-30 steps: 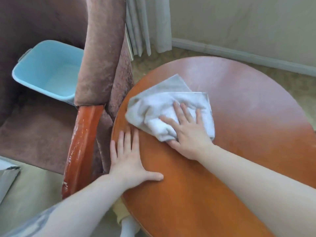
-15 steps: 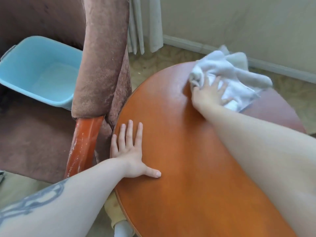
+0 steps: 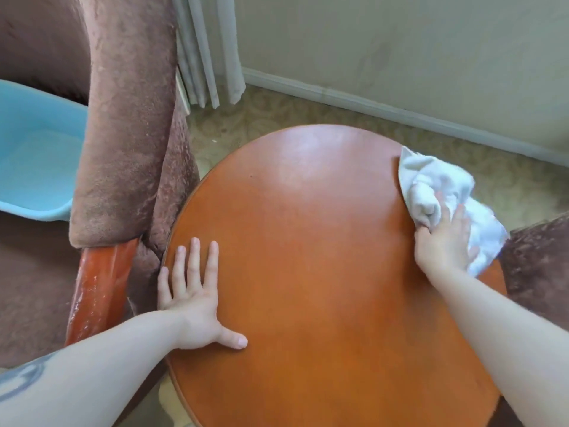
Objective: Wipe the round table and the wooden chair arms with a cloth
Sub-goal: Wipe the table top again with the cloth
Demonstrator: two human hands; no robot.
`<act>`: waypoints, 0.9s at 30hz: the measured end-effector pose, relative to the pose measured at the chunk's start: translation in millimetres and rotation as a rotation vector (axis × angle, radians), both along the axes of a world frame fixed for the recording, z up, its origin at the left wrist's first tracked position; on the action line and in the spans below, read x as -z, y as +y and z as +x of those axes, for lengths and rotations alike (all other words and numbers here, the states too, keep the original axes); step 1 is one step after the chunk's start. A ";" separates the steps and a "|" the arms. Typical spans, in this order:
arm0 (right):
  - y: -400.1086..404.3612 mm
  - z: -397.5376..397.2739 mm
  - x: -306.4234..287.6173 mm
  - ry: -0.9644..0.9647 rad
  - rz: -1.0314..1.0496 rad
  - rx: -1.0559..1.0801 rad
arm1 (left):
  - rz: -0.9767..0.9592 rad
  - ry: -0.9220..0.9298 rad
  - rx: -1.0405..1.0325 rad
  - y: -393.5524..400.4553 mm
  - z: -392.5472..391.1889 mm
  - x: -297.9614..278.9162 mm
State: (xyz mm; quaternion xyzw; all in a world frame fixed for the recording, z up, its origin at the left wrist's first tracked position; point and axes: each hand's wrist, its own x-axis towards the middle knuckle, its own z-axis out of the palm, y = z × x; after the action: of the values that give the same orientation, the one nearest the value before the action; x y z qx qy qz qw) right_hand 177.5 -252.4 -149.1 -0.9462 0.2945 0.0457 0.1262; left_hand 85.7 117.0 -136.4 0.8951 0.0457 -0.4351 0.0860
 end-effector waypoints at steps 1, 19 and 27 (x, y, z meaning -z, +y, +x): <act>1.5 -30.4 0.8 -0.025 -0.017 0.057 | 0.003 -0.004 -0.001 0.2 -0.5 0.9; -33.7 -203.2 2.5 -0.028 0.018 -0.539 | -0.126 -0.486 0.237 -65.0 -36.1 15.2; 56.7 -244.2 16.6 -0.109 -0.011 -0.689 | -0.200 -0.580 0.339 -123.5 -32.9 26.9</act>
State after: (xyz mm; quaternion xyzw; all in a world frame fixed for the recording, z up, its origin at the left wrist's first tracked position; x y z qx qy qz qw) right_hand -66.7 -195.7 -165.7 -0.9917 -0.0489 0.0333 0.1140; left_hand 52.8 -6.5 -163.3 0.9634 -0.1729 -0.1731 0.1091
